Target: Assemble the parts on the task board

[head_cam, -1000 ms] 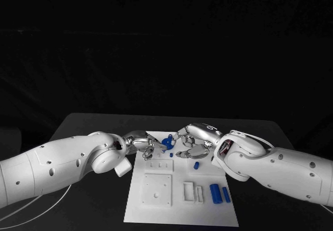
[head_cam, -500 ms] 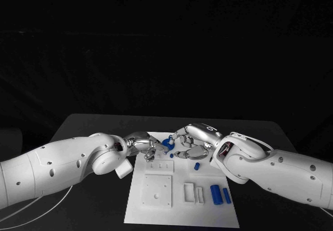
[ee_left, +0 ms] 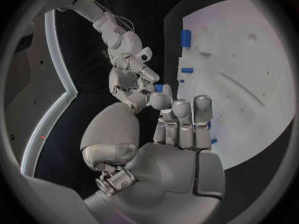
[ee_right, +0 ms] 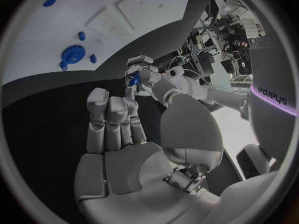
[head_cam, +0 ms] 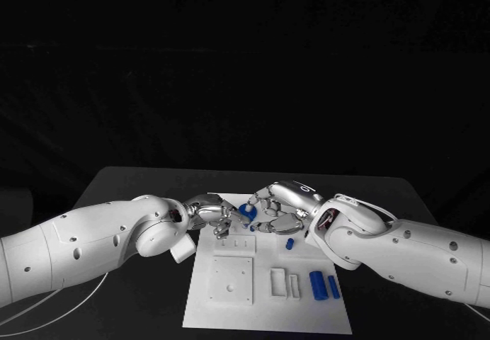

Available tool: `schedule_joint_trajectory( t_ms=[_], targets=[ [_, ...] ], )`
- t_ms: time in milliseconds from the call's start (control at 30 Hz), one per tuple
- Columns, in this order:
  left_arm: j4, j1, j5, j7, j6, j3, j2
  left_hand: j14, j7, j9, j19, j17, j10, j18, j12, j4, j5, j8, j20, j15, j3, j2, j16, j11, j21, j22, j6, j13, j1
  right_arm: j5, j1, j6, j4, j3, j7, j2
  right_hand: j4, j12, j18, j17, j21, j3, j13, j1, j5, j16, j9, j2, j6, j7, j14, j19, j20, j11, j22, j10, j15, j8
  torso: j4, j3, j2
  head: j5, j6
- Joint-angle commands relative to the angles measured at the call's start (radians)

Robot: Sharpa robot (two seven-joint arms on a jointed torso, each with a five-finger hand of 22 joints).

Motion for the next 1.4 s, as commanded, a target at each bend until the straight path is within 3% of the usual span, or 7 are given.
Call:
schedule_joint_trajectory(
  t_ms=[33,600,1400],
  targets=[
    [0.002,0.0,0.01,0.019,0.017,0.001,0.002,0.004,0.001,0.001,-0.006,0.0,-0.019,-0.005,-0.002,-0.029,0.003,0.007,-0.159,-0.006,0.025,0.02,-0.001,0.001,0.0,-0.001,0.009,0.0,0.032,-0.017,-0.002,0.018,0.001,-0.002,0.011,0.003,0.006,-0.002,0.058,0.002,-0.004,0.004,-0.002,0.002,-0.007,-0.004,0.0,0.013,-0.04,0.034,0.0,0.001,-0.005,0.007,0.011,0.0,0.007,-0.005,0.0002,-0.0001,0.0,0.0,0.0],
    [-0.01,0.0,0.023,0.031,-0.002,0.001,0.0,0.003,0.001,0.001,-0.007,0.001,-0.02,-0.005,-0.001,-0.027,0.003,0.006,-0.158,-0.006,0.024,0.02,-0.001,0.001,0.0,-0.002,0.01,0.0,0.032,-0.023,-0.003,0.042,0.003,-0.005,0.011,-0.003,0.009,0.001,0.058,0.003,-0.004,0.006,-0.003,-0.002,-0.017,-0.004,0.007,0.019,-0.013,0.026,0.001,0.002,-0.005,-0.001,0.012,0.002,0.0,0.011,-0.001,0.0016,0.0,0.002,-0.002],
    [-0.017,0.0,0.048,0.028,-0.02,0.001,-0.001,0.002,0.001,0.0,-0.009,0.001,-0.021,-0.006,0.0,-0.024,0.003,0.006,-0.158,-0.005,0.024,0.023,0.0,0.001,0.0,-0.003,0.011,0.0,0.033,-0.028,-0.005,0.064,0.005,-0.007,0.007,-0.007,0.01,0.002,0.058,0.004,-0.003,0.004,-0.005,-0.008,-0.019,-0.004,0.011,0.022,0.004,0.019,0.001,0.003,-0.006,-0.007,0.013,0.004,-0.006,0.021,-0.0003,0.0007,0.0,0.001,-0.001]
  ],
)
